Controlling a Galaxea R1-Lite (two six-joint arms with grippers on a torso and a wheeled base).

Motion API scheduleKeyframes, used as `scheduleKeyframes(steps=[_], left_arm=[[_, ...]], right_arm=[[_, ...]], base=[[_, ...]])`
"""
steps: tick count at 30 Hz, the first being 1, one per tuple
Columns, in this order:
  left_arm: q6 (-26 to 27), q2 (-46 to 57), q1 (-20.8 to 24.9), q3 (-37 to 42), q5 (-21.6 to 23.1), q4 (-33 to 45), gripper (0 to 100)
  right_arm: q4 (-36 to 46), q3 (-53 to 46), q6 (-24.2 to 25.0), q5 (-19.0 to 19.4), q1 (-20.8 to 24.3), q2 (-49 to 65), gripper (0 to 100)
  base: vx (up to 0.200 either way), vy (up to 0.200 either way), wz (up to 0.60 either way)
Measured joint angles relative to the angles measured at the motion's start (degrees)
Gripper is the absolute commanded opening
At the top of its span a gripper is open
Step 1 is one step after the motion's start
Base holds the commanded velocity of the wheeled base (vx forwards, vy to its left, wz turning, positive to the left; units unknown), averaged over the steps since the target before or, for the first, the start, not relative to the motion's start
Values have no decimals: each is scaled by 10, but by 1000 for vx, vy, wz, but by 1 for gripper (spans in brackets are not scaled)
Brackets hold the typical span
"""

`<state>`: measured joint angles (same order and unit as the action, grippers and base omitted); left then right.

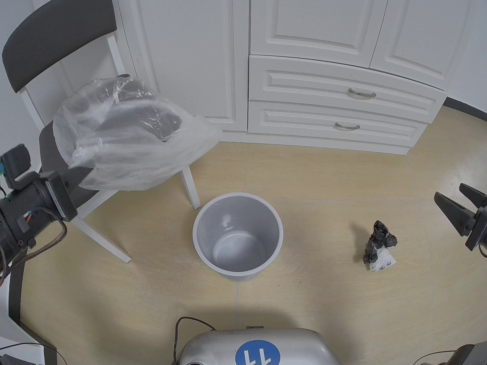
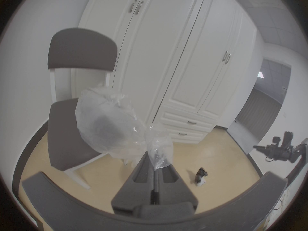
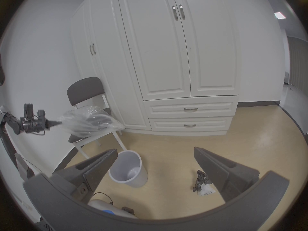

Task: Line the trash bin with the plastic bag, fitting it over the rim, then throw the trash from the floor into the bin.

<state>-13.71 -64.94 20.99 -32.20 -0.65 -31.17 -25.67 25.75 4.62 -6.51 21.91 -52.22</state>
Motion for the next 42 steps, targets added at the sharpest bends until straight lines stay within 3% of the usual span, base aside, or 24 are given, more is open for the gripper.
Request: scheduleKeyframes(steps=[6,20,26,33,42], left_arm=[[-2,51,51,-17,-20,32,0],[-17,122,75,-21,-15,76,0],[-16,128,84,-23,-15,76,0],[-15,133,100,-25,-15,76,0],[-13,136,121,-26,-14,75,0]], right_arm=[[21,14,-3,0,4,20,100],[28,21,-16,0,5,35,100],[87,53,-16,1,9,39,100],[148,111,-16,0,56,38,100],[153,106,-24,1,89,45,100]], base=[[0,0,0],[0,0,0],[0,0,0],[0,0,0],[0,0,0]])
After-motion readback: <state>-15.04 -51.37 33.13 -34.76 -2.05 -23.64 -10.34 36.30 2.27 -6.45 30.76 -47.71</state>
